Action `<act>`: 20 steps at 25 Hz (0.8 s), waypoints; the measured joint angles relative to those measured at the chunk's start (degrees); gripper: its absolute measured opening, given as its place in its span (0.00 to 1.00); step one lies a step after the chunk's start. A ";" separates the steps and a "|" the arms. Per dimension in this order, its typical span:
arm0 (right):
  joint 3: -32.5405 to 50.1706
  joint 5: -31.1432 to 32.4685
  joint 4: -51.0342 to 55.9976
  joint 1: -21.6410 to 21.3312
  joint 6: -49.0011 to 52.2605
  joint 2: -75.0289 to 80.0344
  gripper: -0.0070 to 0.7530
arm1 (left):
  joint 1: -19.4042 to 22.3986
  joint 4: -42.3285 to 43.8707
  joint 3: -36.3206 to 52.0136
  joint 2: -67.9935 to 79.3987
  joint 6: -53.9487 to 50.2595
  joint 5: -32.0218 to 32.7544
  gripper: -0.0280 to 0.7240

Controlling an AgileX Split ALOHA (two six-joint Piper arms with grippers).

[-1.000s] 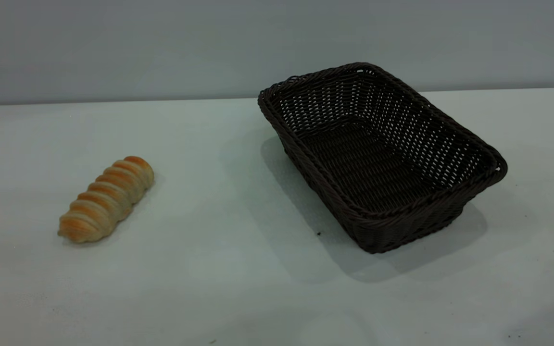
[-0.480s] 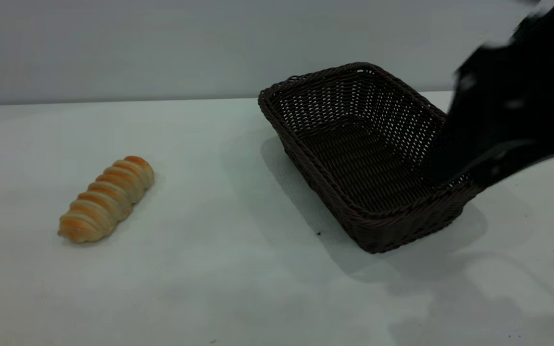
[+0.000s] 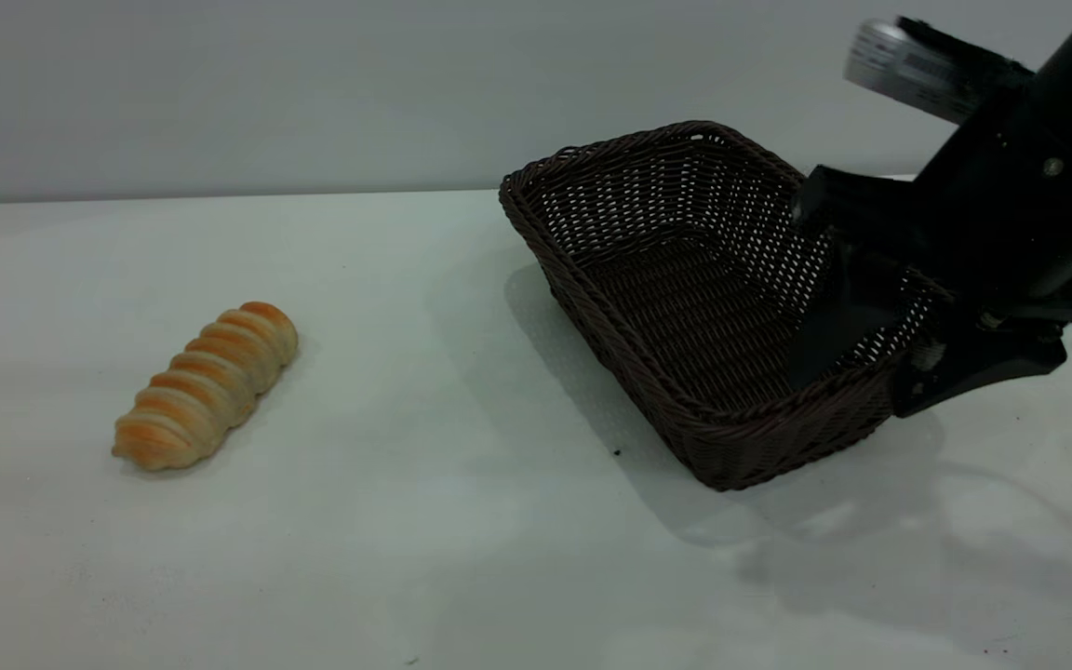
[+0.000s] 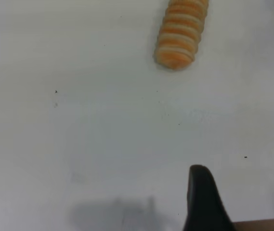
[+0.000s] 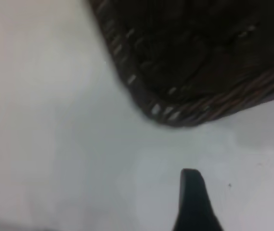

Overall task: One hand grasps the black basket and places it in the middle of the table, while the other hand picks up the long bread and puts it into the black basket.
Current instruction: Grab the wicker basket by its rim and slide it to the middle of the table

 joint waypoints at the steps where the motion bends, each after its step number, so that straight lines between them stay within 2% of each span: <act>1: -0.04 -0.66 -0.10 -0.60 1.79 0.46 0.67 | 0.00 0.00 0.00 0.00 0.00 0.00 0.64; 6: -0.04 -3.74 0.30 -3.09 8.67 3.00 0.59 | 0.00 0.00 0.00 0.00 0.00 0.00 0.64; 13: -0.06 -8.69 6.70 -3.14 8.91 5.05 0.59 | 0.00 0.00 0.00 0.00 0.00 0.00 0.64; 20: -0.17 -10.31 8.30 -3.20 8.97 8.65 0.59 | 0.00 0.00 0.00 0.00 0.00 0.05 0.64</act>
